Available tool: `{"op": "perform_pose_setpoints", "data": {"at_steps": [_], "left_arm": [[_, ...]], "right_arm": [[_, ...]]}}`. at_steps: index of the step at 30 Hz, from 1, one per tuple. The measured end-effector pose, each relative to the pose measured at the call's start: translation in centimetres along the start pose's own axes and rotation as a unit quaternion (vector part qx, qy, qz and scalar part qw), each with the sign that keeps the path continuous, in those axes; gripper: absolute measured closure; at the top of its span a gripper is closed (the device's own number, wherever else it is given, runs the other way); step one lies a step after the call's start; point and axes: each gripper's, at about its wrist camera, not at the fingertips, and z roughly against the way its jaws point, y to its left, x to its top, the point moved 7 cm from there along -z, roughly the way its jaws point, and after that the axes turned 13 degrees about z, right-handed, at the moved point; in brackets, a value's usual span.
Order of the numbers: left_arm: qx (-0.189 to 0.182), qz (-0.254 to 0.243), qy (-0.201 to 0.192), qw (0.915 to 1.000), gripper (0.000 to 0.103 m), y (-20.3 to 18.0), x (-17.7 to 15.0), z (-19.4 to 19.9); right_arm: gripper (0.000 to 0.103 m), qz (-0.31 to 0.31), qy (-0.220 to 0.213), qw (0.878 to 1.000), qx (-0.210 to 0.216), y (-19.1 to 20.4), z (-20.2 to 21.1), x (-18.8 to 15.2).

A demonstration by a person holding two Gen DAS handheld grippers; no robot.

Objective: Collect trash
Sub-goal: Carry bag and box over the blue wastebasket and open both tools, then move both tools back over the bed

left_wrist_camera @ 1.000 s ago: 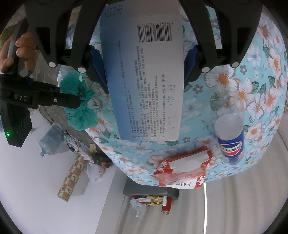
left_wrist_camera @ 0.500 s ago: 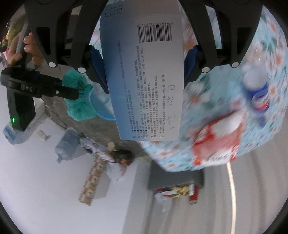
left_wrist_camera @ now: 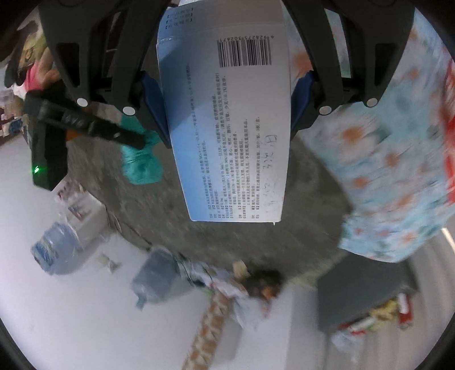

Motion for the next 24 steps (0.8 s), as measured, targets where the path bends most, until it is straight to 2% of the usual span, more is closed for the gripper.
{"op": "perform_pose_setpoints", "data": {"at_steps": [3, 5, 6, 7, 8, 10, 13, 16, 20, 24], "left_arm": [[0.003, -0.011, 0.024, 0.9996, 0.033, -1.2, 2.1, -4.2], [0.002, -0.021, 0.045, 0.9988, 0.03, -2.3, 3.1, -7.4], [0.004, -0.023, 0.056, 0.9982, 0.023, -2.5, 3.2, -8.6], [0.012, -0.022, 0.063, 0.9977, 0.021, -2.7, 3.4, -10.0], [0.019, -0.018, 0.066, 0.9975, 0.021, -2.7, 3.5, -11.1], [0.026, -0.006, 0.071, 0.9971, 0.021, -2.6, 3.4, -12.4], [-0.005, 0.009, 0.074, 0.9972, 0.021, -3.1, 2.6, -11.7], [-0.011, 0.001, 0.062, 0.998, 0.021, -3.1, 1.8, -9.9], [-0.031, -0.011, 0.045, 0.9985, 0.021, -3.5, 0.0, -5.7], [-0.049, -0.021, 0.017, 0.9984, 0.021, -3.5, -1.9, -1.1]], "right_arm": [[0.05, -0.021, 0.008, 1.0, -0.008, -1.9, -3.0, 1.2], [0.04, -0.024, 0.011, 0.999, -0.024, -3.6, -5.2, 2.0], [0.033, -0.032, 0.019, 0.998, -0.048, -4.9, -6.4, 2.1], [0.033, -0.043, 0.024, 0.996, -0.069, -6.0, -7.0, 2.0], [0.033, -0.06, 0.032, 0.993, -0.094, -7.6, -8.0, 1.8], [0.033, -0.084, 0.04, 0.989, -0.112, -9.1, -8.6, 1.1], [0.033, -0.096, 0.026, 0.991, -0.094, -9.0, -7.6, -0.3], [0.033, -0.085, 0.021, 0.991, -0.102, -8.7, -6.5, -1.7], [0.033, -0.099, 0.021, 0.991, -0.09, -8.6, -4.8, -4.1], [0.033, -0.083, 0.018, 0.993, -0.084, -7.0, -2.7, -5.4]]}}
